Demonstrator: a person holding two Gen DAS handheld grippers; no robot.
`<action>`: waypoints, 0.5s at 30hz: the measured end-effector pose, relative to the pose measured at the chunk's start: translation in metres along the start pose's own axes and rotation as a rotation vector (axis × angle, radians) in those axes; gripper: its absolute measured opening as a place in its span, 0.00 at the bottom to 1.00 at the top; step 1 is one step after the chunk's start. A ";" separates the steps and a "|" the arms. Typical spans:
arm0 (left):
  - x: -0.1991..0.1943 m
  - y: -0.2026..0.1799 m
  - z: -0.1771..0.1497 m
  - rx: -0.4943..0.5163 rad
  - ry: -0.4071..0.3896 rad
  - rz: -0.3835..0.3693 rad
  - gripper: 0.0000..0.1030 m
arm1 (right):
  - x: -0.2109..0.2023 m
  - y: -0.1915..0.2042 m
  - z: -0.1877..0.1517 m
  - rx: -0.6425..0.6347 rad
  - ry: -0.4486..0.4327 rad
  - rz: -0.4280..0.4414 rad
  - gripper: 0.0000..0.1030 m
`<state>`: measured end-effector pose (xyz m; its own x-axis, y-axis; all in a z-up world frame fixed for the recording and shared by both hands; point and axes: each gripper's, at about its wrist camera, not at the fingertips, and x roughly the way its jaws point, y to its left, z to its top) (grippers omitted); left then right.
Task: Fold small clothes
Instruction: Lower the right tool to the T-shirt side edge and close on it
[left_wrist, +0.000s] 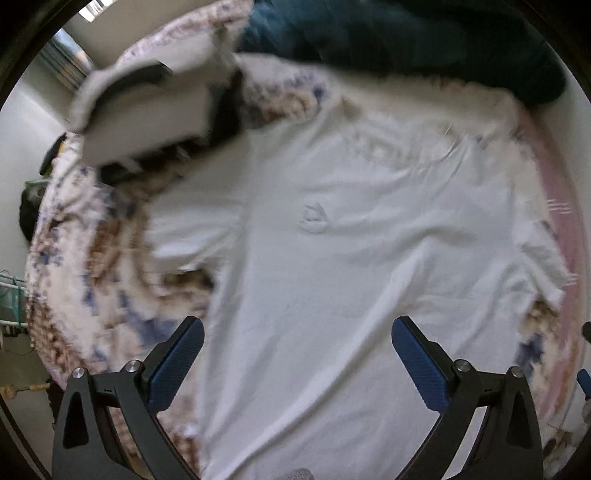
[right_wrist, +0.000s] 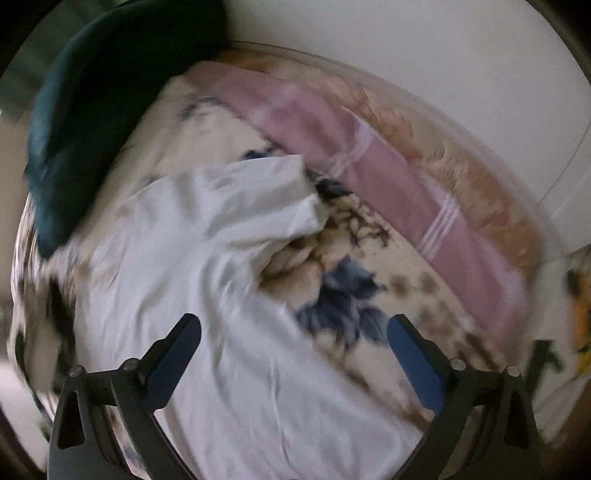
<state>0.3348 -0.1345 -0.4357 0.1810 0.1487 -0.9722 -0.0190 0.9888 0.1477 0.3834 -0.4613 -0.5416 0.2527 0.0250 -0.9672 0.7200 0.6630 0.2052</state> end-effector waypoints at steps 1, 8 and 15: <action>0.014 -0.006 0.006 0.003 0.015 0.004 1.00 | 0.021 -0.009 0.009 0.043 0.011 0.019 0.90; 0.095 -0.037 0.024 0.004 0.078 -0.016 1.00 | 0.125 -0.033 0.051 0.256 0.003 0.195 0.51; 0.088 -0.020 0.016 -0.020 0.054 -0.029 1.00 | 0.097 0.026 0.053 0.096 -0.226 0.092 0.07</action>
<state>0.3669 -0.1411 -0.5209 0.1280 0.1201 -0.9845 -0.0343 0.9926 0.1166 0.4608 -0.4808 -0.6221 0.4504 -0.0931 -0.8880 0.7424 0.5915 0.3146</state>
